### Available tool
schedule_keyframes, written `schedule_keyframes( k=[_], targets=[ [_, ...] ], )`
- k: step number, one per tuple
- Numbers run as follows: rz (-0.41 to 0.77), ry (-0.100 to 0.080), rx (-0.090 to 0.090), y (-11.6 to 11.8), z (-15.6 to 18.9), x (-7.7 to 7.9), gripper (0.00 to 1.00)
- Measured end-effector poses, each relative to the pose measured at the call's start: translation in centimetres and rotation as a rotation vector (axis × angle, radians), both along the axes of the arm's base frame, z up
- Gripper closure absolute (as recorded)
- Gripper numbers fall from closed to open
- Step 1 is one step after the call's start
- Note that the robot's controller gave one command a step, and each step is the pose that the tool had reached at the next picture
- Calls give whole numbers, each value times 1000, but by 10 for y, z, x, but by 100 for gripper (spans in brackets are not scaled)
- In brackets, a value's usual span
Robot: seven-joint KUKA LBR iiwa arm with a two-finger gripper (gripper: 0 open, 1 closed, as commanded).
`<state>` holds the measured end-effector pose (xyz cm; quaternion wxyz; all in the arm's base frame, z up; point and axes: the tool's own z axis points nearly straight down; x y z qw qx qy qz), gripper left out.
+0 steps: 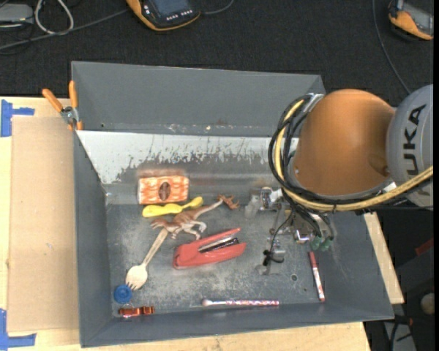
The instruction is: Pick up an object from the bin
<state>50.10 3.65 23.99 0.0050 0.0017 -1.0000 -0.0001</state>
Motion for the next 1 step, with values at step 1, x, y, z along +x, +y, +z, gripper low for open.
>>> schedule_keyframes(
  k=[1],
  targets=[
    [-1, -9, 1, 0, 4, 1, 0]
  ],
)
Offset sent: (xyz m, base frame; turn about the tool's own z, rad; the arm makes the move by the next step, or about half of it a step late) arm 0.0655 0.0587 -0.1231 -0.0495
